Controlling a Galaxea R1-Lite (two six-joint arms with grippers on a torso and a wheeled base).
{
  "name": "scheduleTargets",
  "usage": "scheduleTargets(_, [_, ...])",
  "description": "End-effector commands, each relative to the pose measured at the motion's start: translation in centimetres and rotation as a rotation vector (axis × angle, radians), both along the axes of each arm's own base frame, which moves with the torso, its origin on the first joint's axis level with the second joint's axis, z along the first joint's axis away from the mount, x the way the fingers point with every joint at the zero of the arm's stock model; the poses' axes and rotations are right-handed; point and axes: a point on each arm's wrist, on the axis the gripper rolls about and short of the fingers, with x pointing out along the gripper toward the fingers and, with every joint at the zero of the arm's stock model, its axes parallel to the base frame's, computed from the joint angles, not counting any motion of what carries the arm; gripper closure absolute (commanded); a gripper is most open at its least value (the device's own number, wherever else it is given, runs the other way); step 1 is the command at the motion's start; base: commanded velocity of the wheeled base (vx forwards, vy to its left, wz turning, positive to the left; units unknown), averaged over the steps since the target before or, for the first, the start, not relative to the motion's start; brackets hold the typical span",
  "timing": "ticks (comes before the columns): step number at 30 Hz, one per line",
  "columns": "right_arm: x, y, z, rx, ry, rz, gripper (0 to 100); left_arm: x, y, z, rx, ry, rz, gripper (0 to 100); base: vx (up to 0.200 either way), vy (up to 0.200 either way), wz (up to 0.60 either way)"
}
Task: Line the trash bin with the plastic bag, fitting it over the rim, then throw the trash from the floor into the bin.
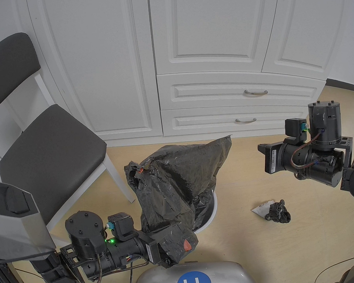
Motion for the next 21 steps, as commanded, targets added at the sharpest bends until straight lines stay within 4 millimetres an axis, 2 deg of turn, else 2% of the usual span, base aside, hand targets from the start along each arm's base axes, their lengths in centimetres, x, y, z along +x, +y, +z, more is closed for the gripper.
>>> scheduleTargets(1, [0.4,0.3,-0.6,-0.010,0.016,0.001,100,-0.2,0.4,-0.3,0.028,-0.005,-0.008,100,0.000,0.000,0.00])
scheduleTargets(8, [1.8,0.5,-1.9,-0.030,0.051,-0.016,100,-0.4,0.6,-0.3,0.038,-0.005,-0.012,100,0.000,0.000,0.00])
scheduleTargets(15, [4.6,0.5,-3.1,-0.030,0.078,-0.060,100,-0.9,1.1,-0.9,0.104,-0.019,-0.028,100,0.000,0.000,0.00])
scheduleTargets(21, [7.7,2.1,-3.8,0.115,0.118,-0.082,100,-1.1,1.0,-1.0,0.109,-0.016,-0.035,100,0.000,0.000,0.00])
